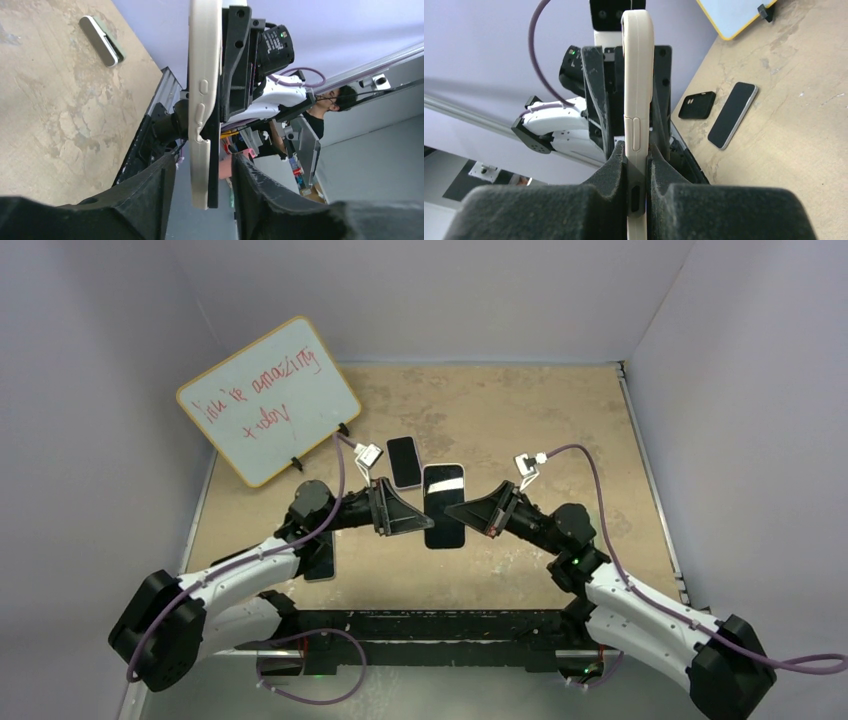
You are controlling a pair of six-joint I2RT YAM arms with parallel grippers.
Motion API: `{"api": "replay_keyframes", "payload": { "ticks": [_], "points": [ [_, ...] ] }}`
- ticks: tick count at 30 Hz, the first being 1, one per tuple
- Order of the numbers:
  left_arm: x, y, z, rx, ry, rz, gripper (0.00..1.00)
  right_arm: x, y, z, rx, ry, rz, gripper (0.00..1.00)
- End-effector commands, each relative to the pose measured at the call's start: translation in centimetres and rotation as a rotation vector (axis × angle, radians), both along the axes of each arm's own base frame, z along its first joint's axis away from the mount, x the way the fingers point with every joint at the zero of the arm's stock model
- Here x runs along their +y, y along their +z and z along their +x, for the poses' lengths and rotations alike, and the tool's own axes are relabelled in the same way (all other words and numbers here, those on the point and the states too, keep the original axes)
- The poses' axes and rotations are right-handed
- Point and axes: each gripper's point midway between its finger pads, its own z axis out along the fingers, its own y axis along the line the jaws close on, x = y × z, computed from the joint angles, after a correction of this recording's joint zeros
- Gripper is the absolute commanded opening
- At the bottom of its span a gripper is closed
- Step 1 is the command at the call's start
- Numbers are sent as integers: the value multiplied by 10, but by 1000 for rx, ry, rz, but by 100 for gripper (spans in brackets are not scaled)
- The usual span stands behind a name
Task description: Put the phone into the phone case
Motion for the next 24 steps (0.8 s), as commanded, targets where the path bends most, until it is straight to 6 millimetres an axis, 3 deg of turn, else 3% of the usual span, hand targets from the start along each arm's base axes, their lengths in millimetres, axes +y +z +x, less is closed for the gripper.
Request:
{"api": "replay_keyframes", "payload": {
  "ticks": [1, 3, 4, 6, 8, 10, 13, 15, 18, 19, 22, 24],
  "points": [
    [-11, 20, -14, -59, -55, -81, 33, -4, 54, 8, -109, -51, 133, 0],
    [-13, 13, -10, -44, -43, -53, 6, -4, 51, 10, -105, -64, 125, 0],
    [-14, 5, -7, -24, -28, -13, 0, -4, 47, 13, -102, -76, 110, 0],
    [-15, -12, 2, -8, 12, 90, 0, -4, 38, 17, -117, -99, 56, 1],
    [-13, -19, 7, -32, 37, 148, 0, -2, 24, 21, -101, -103, -21, 18],
    [-12, -15, 5, -53, 30, 149, 0, 0, 21, 19, -103, -89, -30, 32],
    [-16, -9, -1, -97, -31, 148, 0, 1, 25, 20, -108, -83, -26, 37],
    [-17, -4, -5, -115, -64, 140, 0, 3, 27, 22, -105, -83, -34, 33],
    [-16, 2, -5, -136, -58, 145, 0, 4, 29, 23, -108, -83, -33, 5],
    [-14, 0, -3, -127, -45, 166, 6, 3, 30, 23, -111, -86, -31, 0],
    [-10, 6, 3, -140, 11, 188, 36, 0, 31, 23, -113, -103, -22, 0],
    [-9, 9, 5, -136, 35, 177, 46, -2, 32, 23, -114, -113, -11, 0]
  ]
}}
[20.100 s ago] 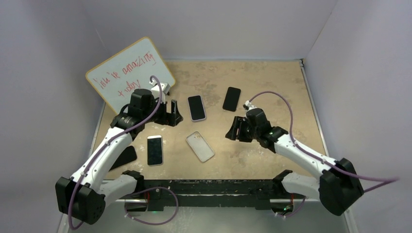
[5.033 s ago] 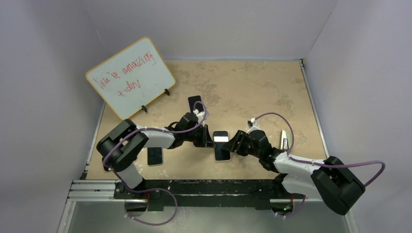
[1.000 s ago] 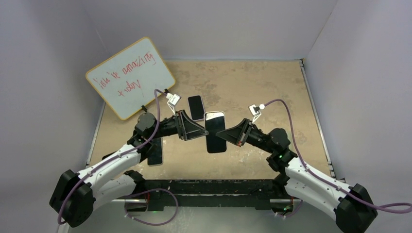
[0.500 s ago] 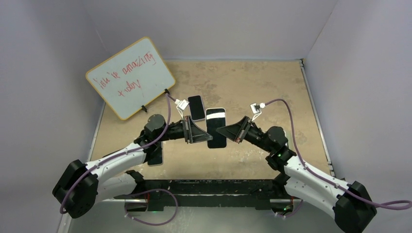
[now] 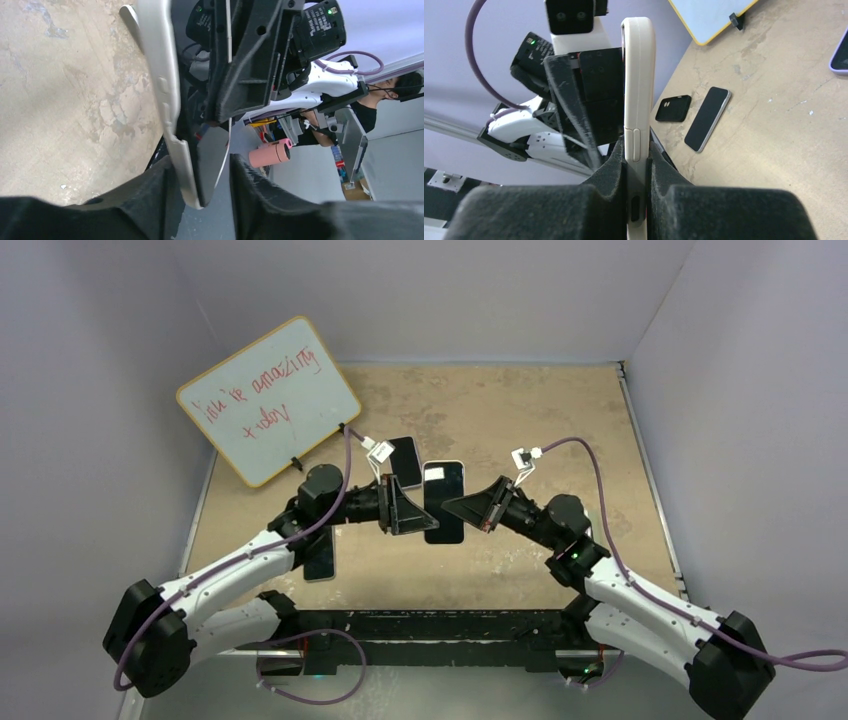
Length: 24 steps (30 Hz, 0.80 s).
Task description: Put the phone into the phone case
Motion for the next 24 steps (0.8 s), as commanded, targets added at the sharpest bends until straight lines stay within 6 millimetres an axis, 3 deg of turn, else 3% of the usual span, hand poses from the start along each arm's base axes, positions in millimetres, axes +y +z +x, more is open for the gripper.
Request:
{"api": "replay_keyframes", "payload": {
  "ticks": [1, 5, 7, 9, 10, 13, 15, 21, 22, 24],
  "points": [
    [1, 22, 1, -79, 28, -27, 48, -6, 39, 7, -88, -60, 90, 0],
    [0, 5, -5, 4, 13, -62, 46, -9, 38, 11, -72, -92, 116, 0],
    [0, -7, -5, 43, 20, -47, 31, -10, 37, 15, -59, -108, 123, 0],
    [-1, -16, -3, 60, 26, -23, 6, -9, 35, 17, -51, -112, 123, 0],
    [0, -24, -2, 71, 33, 11, 0, -8, 37, 18, -60, -111, 120, 0],
    [7, -45, 14, 81, 122, 161, 0, -6, 29, 21, -58, -117, 78, 0],
    [12, -47, 21, 65, 164, 212, 0, -9, 21, 25, -55, -145, 55, 0],
    [7, -22, 16, 37, 138, 127, 0, -14, -7, 26, -38, -173, -33, 0],
    [4, -15, 13, 34, 111, 102, 4, -13, -12, 24, -24, -157, -44, 0],
    [2, -4, 14, 17, 104, 80, 24, -12, -12, 20, -23, -140, -44, 0]
  ]
}}
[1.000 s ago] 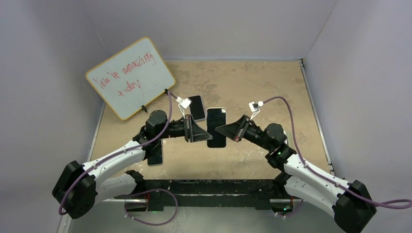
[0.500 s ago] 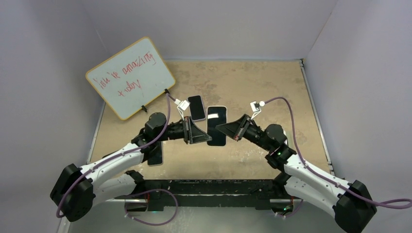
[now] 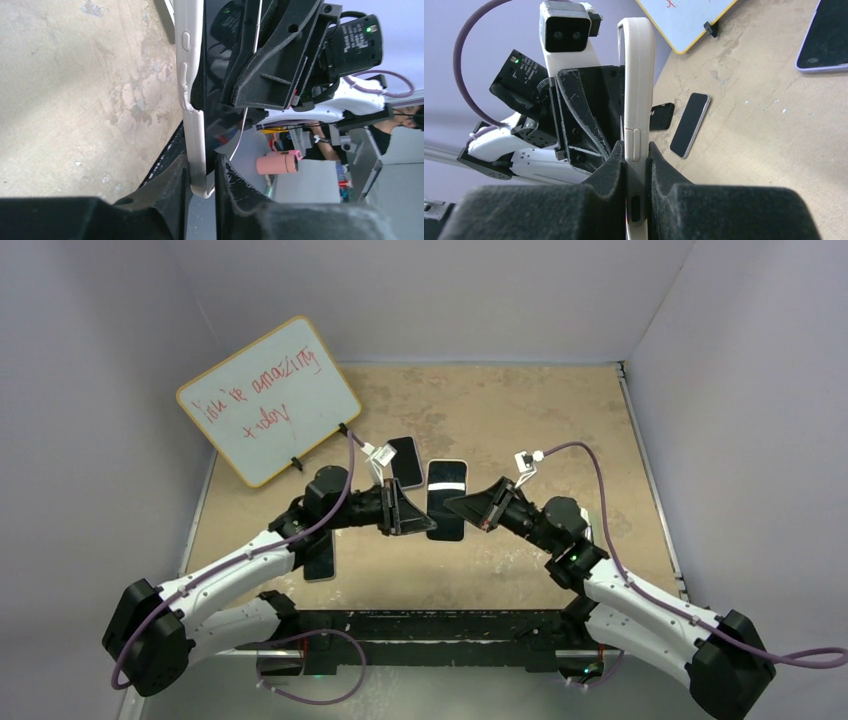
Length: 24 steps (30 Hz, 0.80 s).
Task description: Put the phone into the phone case
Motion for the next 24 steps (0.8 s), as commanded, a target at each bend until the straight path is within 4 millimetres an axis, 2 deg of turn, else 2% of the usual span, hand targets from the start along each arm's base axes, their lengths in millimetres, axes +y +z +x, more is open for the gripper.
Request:
{"api": "replay_keyframes", "payload": {
  "ticks": [1, 3, 6, 10, 15, 17, 18, 20, 22, 24],
  "points": [
    [-1, 22, 10, -76, 22, -11, 33, -5, 8, 4, -62, -32, -10, 0],
    [1, 30, 17, -116, 57, -2, 46, -4, 12, -1, -86, -9, -6, 0],
    [5, 40, 30, -180, 111, 22, 56, -1, 12, -11, -98, 51, -17, 0],
    [4, 41, 47, -213, 150, 59, 59, 1, 16, -24, -115, 115, -8, 0],
    [-3, 39, 57, -213, 162, 44, 58, 2, 15, -32, -119, 155, -8, 0],
    [-5, 36, 60, -216, 161, 55, 54, 3, 14, -33, -115, 163, -15, 0],
    [-5, 33, 61, -216, 162, 64, 47, 3, 13, -33, -114, 165, -17, 0],
    [-5, 28, 63, -214, 162, 83, 23, 3, 10, -31, -104, 160, -26, 0],
    [-3, 24, 65, -215, 173, 106, 7, 2, 0, -26, -71, 131, -58, 0],
    [1, 18, 67, -214, 177, 162, 8, -1, -11, -22, -28, 103, -93, 0]
  ]
}}
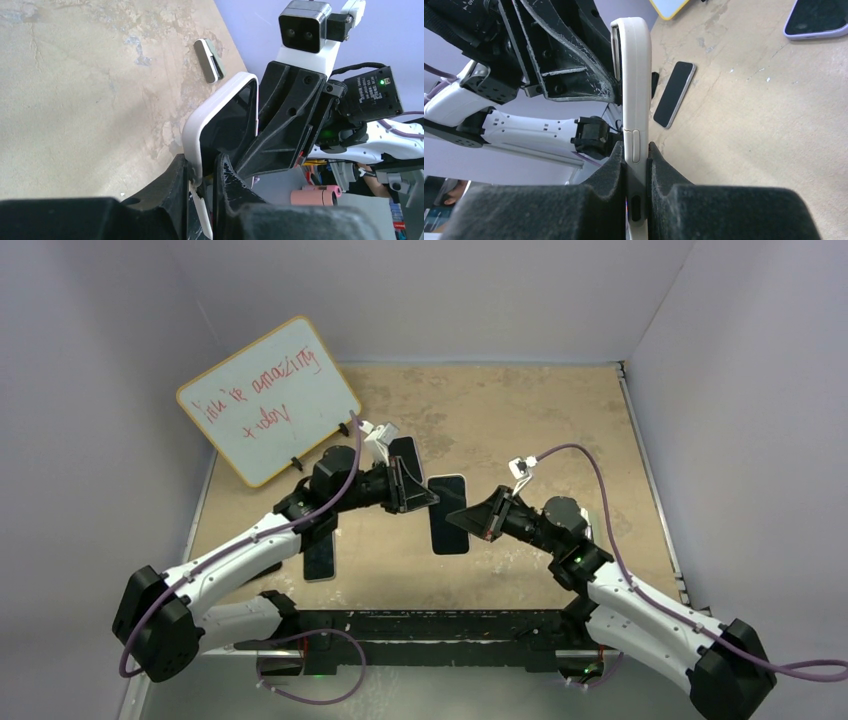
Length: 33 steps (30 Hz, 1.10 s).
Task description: Put the phone into the phone case
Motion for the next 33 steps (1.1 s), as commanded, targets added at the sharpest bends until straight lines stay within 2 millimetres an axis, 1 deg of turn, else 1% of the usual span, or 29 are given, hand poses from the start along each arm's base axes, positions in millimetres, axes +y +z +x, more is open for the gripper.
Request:
{"api": "replay_keyframes", "payload": {
  "ticks": [1, 2, 4, 5, 7, 9, 10, 12, 14, 15, 16, 17, 18, 20, 23, 26, 29, 31, 33],
  "points": [
    [6, 10, 20, -107, 50, 89, 13, 0, 9, 1, -20, -12, 0, 0],
    [11, 4, 20, -99, 53, 136, 23, -1, 5, 2, -8, -23, -9, 0],
    [19, 4, 22, -122, 65, 190, 42, -5, -1, 9, 7, -66, -31, 0],
    [23, 5, 22, -141, 69, 218, 48, -7, -5, 13, 6, -89, -58, 0],
    [33, 6, 23, -170, 86, 276, 67, -13, -17, 23, 30, -149, -124, 0],
    [43, 8, 23, -202, 95, 326, 83, -22, -35, 33, 55, -205, -241, 0],
    [48, 7, 22, -216, 99, 354, 86, -27, -43, 39, 57, -231, -302, 0],
    [61, 3, 22, -231, 114, 425, 89, -37, -54, 51, 60, -273, -423, 0],
    [75, -2, 21, -251, 123, 496, 91, -45, -58, 63, 35, -290, -520, 0],
    [82, -6, 21, -258, 136, 531, 91, -51, -63, 68, 36, -297, -574, 0],
    [89, -9, 19, -264, 146, 555, 91, -57, -65, 77, 33, -318, -624, 0],
    [95, -12, 19, -269, 160, 576, 91, -62, -69, 83, 39, -321, -664, 0],
    [99, -17, 19, -273, 167, 592, 91, -69, -78, 89, 60, -322, -709, 0],
    [108, -21, 19, -287, 198, 617, 91, -79, -85, 106, 82, -323, -761, 0],
    [117, -24, 19, -300, 222, 639, 91, -95, -99, 127, 126, -297, -834, 0],
    [122, -23, 19, -303, 245, 650, 91, -105, -113, 143, 173, -245, -885, 0],
    [125, -22, 20, -307, 254, 658, 91, -118, -127, 157, 221, -212, -937, 0],
    [124, -23, 19, -305, 251, 659, 91, -128, -133, 168, 260, -216, -937, 0],
    [122, -24, 19, -304, 236, 654, 91, -134, -141, 177, 296, -203, -934, 4]
  ]
}}
